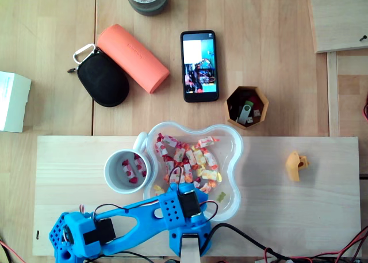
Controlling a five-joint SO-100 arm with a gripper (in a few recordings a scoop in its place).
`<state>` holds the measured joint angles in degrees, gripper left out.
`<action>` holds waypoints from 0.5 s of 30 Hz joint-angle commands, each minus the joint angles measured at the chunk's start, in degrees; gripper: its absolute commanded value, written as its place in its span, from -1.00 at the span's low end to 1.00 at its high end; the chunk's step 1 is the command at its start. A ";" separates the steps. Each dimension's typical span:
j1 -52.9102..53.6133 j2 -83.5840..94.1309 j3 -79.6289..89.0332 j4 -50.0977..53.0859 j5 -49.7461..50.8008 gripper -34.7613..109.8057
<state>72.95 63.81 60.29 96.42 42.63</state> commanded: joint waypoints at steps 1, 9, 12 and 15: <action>0.18 1.49 0.09 0.53 0.79 -0.19; 0.00 1.41 0.09 -2.64 6.33 -0.21; 0.00 1.41 0.09 -5.98 8.70 -0.19; 0.00 1.41 0.18 -7.29 9.93 -0.18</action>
<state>72.42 63.81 60.29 89.82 51.24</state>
